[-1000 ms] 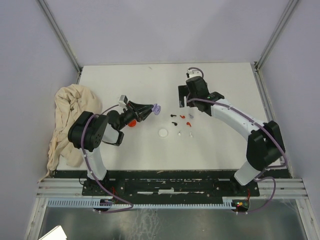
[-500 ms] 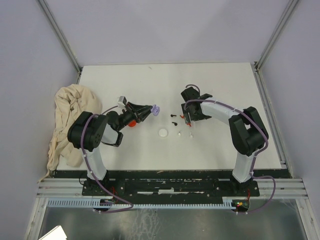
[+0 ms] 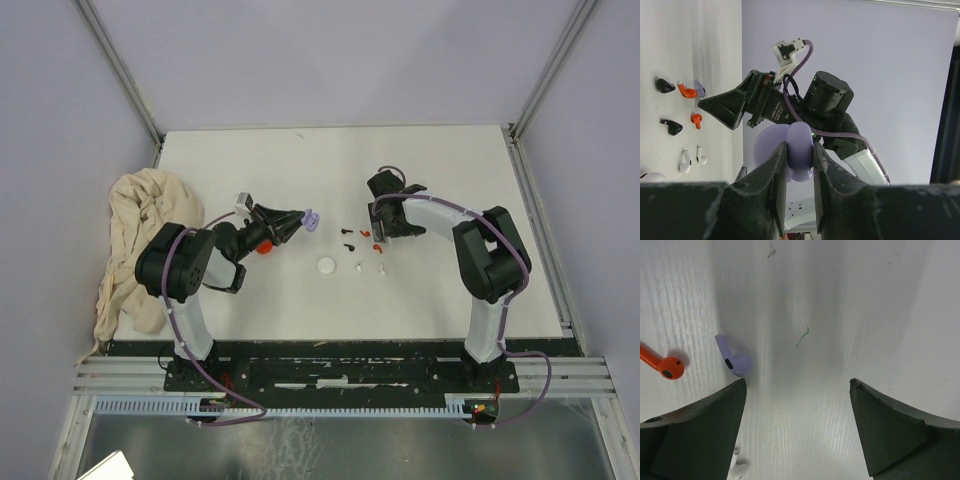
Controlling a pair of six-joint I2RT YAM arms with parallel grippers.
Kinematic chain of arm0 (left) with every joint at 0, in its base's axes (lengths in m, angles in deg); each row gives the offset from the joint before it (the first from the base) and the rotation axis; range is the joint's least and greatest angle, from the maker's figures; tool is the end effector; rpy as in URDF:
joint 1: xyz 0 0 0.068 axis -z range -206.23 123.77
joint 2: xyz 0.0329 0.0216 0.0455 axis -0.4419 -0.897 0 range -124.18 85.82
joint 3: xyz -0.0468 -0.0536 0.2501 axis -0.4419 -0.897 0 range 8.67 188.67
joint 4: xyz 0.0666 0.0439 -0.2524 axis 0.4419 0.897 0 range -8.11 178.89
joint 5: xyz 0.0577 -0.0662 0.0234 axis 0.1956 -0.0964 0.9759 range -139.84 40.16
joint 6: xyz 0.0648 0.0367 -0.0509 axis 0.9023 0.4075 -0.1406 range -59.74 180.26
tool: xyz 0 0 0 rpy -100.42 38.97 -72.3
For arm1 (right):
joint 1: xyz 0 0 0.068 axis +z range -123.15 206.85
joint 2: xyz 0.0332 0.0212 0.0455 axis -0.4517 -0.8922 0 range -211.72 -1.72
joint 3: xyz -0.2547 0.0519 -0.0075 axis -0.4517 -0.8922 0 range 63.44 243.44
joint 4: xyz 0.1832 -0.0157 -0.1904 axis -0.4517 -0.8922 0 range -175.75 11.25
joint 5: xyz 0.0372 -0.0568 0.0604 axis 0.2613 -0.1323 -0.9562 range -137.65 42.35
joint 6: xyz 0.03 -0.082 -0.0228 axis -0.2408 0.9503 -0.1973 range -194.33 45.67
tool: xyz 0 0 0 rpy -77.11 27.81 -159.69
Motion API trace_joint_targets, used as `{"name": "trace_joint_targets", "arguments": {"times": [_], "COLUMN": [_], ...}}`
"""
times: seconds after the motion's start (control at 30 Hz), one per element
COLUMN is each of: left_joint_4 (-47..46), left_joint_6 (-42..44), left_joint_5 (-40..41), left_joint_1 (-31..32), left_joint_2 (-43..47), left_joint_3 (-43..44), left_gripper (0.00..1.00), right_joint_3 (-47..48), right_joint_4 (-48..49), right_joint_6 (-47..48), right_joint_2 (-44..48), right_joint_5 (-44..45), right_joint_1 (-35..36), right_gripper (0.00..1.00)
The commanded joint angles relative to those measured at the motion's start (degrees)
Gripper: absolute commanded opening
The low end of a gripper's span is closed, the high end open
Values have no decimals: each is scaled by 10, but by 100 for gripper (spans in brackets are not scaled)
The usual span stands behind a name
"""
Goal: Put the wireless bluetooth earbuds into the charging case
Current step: Adjust the earbud at the center of the board.
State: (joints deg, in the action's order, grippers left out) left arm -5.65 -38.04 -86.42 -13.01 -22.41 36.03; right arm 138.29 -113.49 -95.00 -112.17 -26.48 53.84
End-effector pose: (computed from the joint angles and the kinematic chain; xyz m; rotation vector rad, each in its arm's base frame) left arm 0.3149 -0.1232 0.1320 -0.6999 1.7185 -1.9396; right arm 0.3651 0.1533 0.1121 -0.0610 2.6701 -0.2696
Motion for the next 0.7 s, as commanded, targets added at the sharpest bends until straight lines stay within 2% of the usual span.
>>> {"name": "trace_joint_targets", "arguments": {"times": [0.0,0.67], "left_joint_4": [-116,-115], "left_joint_6": [6,6], "left_joint_5": [-15,-19], "left_joint_1": [-3,-12], "left_joint_2": [-9,-15], "left_joint_3": [8,7], "left_gripper": [3,3], "right_joint_3": [25,105], "right_joint_4": [13,17], "right_joint_6": [-2,10], "right_joint_2": [-26,-76], "right_joint_5": [4,-16], "right_joint_1": [-8,-30], "right_gripper": [92,92]}}
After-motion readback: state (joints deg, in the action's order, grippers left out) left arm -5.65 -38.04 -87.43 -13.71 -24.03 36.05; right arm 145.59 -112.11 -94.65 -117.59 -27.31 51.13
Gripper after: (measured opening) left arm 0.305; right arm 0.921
